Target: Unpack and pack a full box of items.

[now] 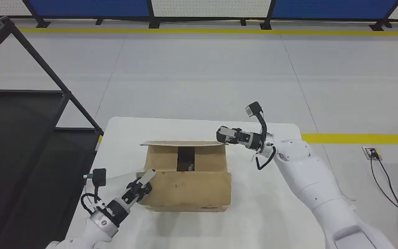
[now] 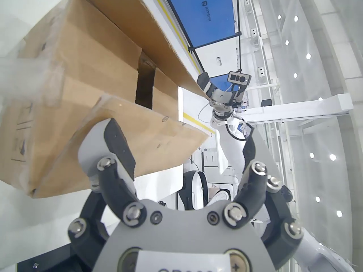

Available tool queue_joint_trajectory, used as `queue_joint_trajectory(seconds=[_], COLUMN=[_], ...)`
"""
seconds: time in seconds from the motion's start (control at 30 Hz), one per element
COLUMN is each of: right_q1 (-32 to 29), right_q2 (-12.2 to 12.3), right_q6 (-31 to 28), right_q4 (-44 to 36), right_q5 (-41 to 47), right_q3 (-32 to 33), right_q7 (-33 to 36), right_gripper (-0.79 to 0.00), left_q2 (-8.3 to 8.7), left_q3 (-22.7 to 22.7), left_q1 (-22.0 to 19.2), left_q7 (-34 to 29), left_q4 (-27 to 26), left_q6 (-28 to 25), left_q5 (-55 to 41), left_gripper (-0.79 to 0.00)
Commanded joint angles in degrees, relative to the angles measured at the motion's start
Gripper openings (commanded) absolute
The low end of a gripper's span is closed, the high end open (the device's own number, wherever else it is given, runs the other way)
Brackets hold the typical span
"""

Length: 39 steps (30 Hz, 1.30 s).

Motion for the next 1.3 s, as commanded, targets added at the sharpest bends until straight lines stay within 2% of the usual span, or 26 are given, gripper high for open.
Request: queue_joint_trajectory(seconds=[0.0,0.2,0.3,0.43,0.67,0.8,1.03,1.27], right_q1=[0.04,0.04,-1.27,-3.29,-8.71,-10.78,-13.17,-14.3], right_q2=[-0.02,-0.02,0.27,1.12,2.66,3.31,3.74,4.01], right_q6=[-0.12,-0.12,3.67,9.5,21.76,27.91,33.05,35.84], right_q4=[0.06,0.06,-3.17,-7.99,-16.97,-19.36,-21.63,-23.31], right_q5=[-0.15,-0.15,-2.41,-2.89,2.58,4.34,4.67,3.4], right_q3=[-0.03,-0.03,-0.23,0.59,3.69,5.31,6.31,6.17], right_q7=[-0.11,-0.11,-1.18,0.92,5.86,5.99,4.87,6.85], right_gripper=[0.0,0.0,0.0,0.0,0.0,0.0,0.0,0.0], left_q2=[-0.01,0.07,0.04,-0.09,-0.27,-0.38,-0.59,-0.82], left_q3=[0.63,1.14,1.61,2.57,4.66,5.94,7.64,9.11], left_q1=[-0.37,-0.28,-0.45,-1.04,-2.6,-3.64,-4.81,-5.75], left_q7=[0.31,0.16,1.17,2.45,3.93,4.43,5.98,7.03], left_q4=[-0.02,-0.07,0.07,0.57,1.51,2.11,2.56,2.83], left_q6=[0.01,-2.33,-2.43,-1.61,0.33,1.53,2.63,4.07], left_q5=[1.1,3.05,4.18,4.74,7.08,8.67,11.01,12.78], left_gripper=[0.0,0.0,0.0,0.0,0.0,0.0,0.0,0.0])
